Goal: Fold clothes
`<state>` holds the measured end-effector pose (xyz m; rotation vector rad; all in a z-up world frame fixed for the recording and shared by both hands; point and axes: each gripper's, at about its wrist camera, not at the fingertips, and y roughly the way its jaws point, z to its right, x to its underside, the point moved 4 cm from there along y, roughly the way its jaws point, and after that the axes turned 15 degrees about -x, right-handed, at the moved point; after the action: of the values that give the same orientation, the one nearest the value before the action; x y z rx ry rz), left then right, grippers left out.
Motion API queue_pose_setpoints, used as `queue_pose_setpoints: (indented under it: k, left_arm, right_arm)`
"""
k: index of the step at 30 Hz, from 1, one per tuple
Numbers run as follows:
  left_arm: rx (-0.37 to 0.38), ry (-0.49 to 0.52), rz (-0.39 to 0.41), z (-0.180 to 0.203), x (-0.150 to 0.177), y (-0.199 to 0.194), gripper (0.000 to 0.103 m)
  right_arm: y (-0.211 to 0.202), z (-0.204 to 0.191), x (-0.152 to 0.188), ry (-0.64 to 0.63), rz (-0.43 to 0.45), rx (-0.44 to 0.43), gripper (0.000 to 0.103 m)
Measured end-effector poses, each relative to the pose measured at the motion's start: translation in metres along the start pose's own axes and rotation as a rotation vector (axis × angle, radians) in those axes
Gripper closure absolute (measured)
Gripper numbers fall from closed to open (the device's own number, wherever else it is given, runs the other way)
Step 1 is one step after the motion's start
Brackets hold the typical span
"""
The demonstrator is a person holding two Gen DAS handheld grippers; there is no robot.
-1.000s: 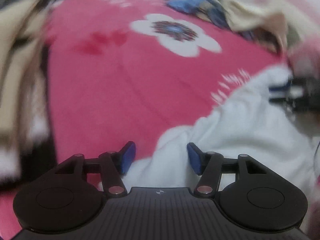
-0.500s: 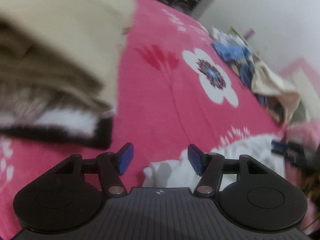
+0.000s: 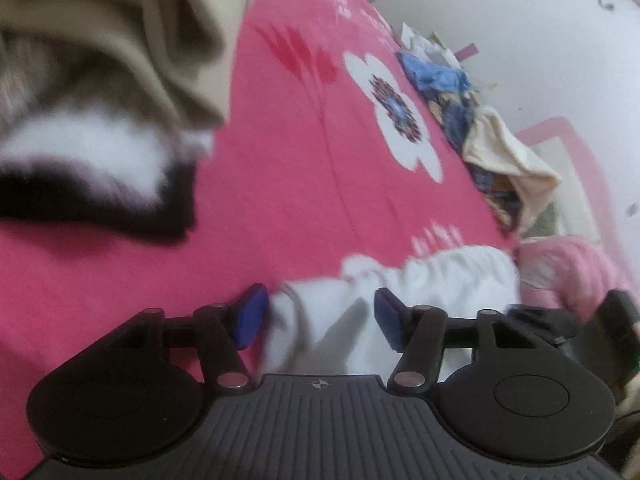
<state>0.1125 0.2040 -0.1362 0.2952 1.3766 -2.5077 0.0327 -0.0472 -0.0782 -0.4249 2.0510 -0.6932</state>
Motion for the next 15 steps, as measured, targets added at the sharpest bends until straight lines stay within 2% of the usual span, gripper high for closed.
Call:
queue_pose_setpoints:
  k: [4, 12, 15]
  left_arm:
    - [0.055, -0.066, -0.02, 0.001, 0.001, -0.008, 0.045]
    - [0.217, -0.186, -0.049, 0.022, -0.001, -0.019, 0.041]
    - [0.242, -0.214, -0.063, 0.03, 0.0, -0.015, 0.04]
  right_arm:
    - [0.025, -0.017, -0.009, -0.028, 0.012, -0.004, 0.04]
    - [0.058, -0.021, -0.026, 0.028, 0.074, 0.066, 0.035]
    - [0.067, -0.024, -0.028, 0.028, 0.085, 0.101, 0.033]
